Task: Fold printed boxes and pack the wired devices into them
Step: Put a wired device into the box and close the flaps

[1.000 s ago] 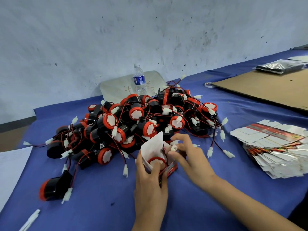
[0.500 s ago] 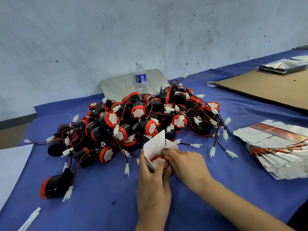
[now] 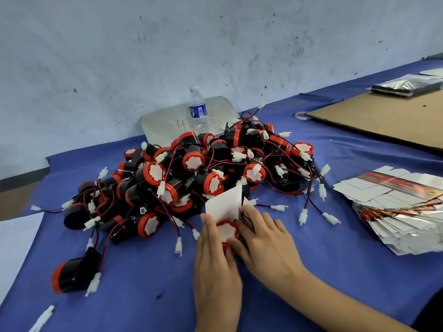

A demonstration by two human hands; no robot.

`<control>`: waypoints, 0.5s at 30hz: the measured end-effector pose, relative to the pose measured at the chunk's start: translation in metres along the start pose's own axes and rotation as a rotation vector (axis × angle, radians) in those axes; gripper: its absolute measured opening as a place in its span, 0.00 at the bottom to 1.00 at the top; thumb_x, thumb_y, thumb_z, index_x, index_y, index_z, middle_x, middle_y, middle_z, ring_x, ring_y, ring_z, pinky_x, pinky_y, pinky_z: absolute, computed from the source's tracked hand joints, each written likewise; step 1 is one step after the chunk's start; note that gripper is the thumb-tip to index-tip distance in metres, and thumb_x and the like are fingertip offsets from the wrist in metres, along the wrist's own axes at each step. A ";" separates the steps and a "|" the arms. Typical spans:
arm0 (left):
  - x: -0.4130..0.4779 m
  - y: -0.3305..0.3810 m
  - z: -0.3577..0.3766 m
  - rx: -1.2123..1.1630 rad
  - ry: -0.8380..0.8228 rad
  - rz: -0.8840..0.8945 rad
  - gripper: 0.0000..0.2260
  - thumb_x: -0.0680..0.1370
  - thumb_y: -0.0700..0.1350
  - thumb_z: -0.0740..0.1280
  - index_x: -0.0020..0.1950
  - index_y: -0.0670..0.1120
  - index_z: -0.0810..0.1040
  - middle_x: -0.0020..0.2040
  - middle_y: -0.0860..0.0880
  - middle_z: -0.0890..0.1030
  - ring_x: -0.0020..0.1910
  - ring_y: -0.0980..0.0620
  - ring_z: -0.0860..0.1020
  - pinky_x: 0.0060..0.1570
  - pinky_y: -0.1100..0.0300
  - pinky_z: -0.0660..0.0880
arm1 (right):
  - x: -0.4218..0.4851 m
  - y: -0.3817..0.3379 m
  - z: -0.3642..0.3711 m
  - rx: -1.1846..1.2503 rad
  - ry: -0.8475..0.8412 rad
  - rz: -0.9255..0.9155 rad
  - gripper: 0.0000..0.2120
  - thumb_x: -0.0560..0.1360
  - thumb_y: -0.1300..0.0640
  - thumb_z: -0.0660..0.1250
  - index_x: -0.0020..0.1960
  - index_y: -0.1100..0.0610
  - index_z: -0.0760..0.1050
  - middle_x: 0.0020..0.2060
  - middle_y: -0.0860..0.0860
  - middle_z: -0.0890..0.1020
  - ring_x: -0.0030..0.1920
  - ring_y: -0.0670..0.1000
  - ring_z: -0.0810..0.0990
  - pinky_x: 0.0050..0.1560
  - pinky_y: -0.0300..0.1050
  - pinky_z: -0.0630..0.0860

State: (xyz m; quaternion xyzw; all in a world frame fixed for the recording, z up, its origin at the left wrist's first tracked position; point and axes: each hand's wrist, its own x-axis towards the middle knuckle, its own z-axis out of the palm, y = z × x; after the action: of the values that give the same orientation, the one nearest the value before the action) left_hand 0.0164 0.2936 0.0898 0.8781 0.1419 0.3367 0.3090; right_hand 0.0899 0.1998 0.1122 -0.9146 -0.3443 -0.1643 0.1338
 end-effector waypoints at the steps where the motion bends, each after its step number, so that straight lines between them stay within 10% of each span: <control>1: 0.000 0.001 0.000 0.003 -0.007 0.002 0.36 0.80 0.37 0.62 0.72 0.56 0.37 0.73 0.61 0.46 0.76 0.55 0.53 0.71 0.58 0.61 | 0.001 -0.001 -0.002 -0.032 -0.012 -0.004 0.26 0.78 0.41 0.48 0.54 0.52 0.82 0.58 0.49 0.79 0.42 0.50 0.78 0.40 0.43 0.73; 7: 0.002 0.002 0.004 0.218 0.025 0.179 0.23 0.68 0.28 0.65 0.64 0.29 0.74 0.67 0.30 0.70 0.59 0.32 0.77 0.48 0.39 0.79 | 0.005 0.002 0.000 0.108 -0.134 -0.023 0.23 0.81 0.39 0.46 0.71 0.50 0.62 0.58 0.47 0.77 0.48 0.50 0.70 0.47 0.42 0.61; 15: 0.003 0.000 0.013 0.401 -0.046 0.221 0.28 0.58 0.31 0.80 0.57 0.34 0.81 0.59 0.39 0.80 0.58 0.36 0.79 0.52 0.28 0.69 | 0.004 0.010 0.002 0.245 -0.097 -0.055 0.21 0.76 0.45 0.45 0.59 0.52 0.70 0.47 0.48 0.79 0.42 0.48 0.67 0.42 0.43 0.61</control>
State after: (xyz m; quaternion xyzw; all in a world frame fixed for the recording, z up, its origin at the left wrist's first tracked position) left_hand 0.0273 0.2889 0.0840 0.9396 0.1017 0.3135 0.0924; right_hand 0.0998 0.1952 0.1103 -0.8886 -0.3928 -0.0801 0.2230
